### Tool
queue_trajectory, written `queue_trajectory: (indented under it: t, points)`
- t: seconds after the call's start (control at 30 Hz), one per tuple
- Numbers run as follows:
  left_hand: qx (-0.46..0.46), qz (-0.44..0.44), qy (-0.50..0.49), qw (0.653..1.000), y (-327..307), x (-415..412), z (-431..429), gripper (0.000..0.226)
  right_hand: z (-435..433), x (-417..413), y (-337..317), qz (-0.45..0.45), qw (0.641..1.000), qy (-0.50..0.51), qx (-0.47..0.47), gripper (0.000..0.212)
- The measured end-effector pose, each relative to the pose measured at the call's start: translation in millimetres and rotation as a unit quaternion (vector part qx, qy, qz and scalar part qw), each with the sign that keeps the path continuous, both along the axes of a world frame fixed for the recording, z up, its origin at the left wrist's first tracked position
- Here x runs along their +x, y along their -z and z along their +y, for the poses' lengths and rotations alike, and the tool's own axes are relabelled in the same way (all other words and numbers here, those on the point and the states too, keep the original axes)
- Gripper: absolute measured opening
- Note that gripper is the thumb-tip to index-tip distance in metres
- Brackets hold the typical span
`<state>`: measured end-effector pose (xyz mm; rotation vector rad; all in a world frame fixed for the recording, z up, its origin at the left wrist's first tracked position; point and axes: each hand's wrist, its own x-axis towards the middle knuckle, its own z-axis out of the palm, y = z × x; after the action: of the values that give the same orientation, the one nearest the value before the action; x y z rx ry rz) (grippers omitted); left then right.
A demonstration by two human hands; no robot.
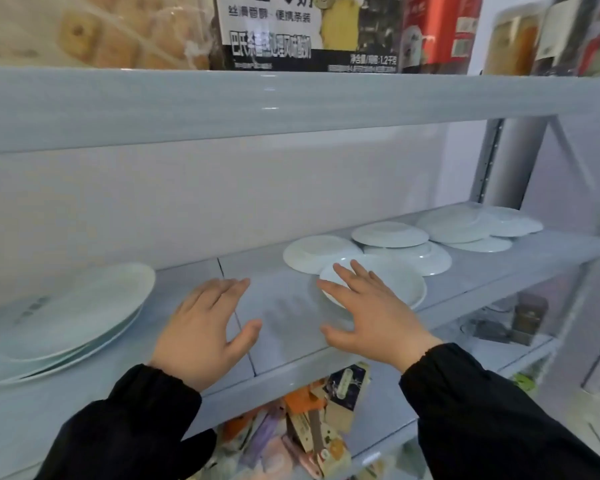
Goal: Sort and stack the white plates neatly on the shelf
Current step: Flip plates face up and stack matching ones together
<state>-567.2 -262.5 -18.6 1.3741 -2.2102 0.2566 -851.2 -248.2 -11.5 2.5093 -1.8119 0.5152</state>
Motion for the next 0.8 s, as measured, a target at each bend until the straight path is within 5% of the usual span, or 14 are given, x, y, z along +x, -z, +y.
queue_trajectory:
  t: [0.3, 0.57, 0.8]
  points:
    - [0.02, -0.051, 0.028, 0.998, 12.5, -63.1, -25.4, 0.073, 18.2, -66.2, 16.8, 0.01, 0.998, 0.06, 0.025, 0.073]
    - [0.02, -0.04, -0.015, 0.999, 18.5, -50.4, -26.9, 0.071, -6.9, -71.1, 34.2, 0.035, 0.996, 0.062, 0.061, 0.044]
    - [0.016, -0.037, -0.029, 0.999, 17.6, -27.5, -27.7, 0.069, -14.4, -44.4, 33.3, 0.037, 0.996, 0.01, 0.08, 0.043]
